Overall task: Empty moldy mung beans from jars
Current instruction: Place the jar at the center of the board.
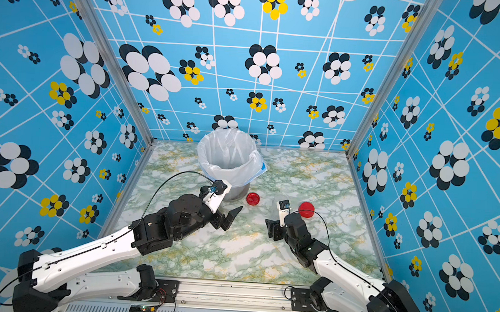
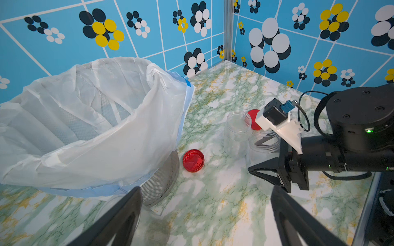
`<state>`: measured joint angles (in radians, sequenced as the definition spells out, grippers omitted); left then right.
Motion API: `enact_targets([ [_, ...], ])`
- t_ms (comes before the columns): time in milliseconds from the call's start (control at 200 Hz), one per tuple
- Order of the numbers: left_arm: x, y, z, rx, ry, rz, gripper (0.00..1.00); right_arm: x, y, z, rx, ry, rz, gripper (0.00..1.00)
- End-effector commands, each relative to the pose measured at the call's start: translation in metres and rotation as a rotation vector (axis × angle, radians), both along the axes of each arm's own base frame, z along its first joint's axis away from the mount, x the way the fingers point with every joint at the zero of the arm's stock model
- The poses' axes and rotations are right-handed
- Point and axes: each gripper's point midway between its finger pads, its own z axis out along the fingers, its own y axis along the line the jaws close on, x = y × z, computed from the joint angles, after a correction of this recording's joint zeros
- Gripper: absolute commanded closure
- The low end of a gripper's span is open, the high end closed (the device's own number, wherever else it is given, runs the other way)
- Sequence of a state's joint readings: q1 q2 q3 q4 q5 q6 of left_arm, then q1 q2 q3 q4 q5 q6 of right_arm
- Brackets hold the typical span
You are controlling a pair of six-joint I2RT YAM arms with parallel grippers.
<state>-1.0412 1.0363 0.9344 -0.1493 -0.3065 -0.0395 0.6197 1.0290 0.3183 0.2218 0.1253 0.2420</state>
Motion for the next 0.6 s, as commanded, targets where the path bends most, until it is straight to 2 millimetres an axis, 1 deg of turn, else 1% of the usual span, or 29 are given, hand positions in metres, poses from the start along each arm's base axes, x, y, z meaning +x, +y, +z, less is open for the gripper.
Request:
enact_targets([
  [0, 0.0, -0.006, 0.0, -0.039, 0.01, -0.009, 0.05, 0.008, -0.003, 0.003, -0.008, -0.054, -0.037, 0.37],
  [160, 0.0, -0.007, -0.003, -0.056, 0.012, -0.009, 0.05, 0.012, -0.011, 0.0, -0.023, -0.075, -0.079, 0.37],
  [330, 0.0, -0.004, -0.008, -0.047, 0.012, -0.002, 0.04, 0.02, -0.012, -0.001, -0.043, -0.101, -0.109, 0.35],
  [470, 0.0, -0.003, -0.008, -0.051, 0.004, 0.002, 0.04, 0.027, -0.015, -0.002, -0.063, -0.138, -0.151, 0.34],
  [595, 0.0, -0.001, -0.006, -0.055, -0.003, 0.001, 0.04, 0.029, -0.018, -0.004, -0.074, -0.156, -0.175, 0.34],
])
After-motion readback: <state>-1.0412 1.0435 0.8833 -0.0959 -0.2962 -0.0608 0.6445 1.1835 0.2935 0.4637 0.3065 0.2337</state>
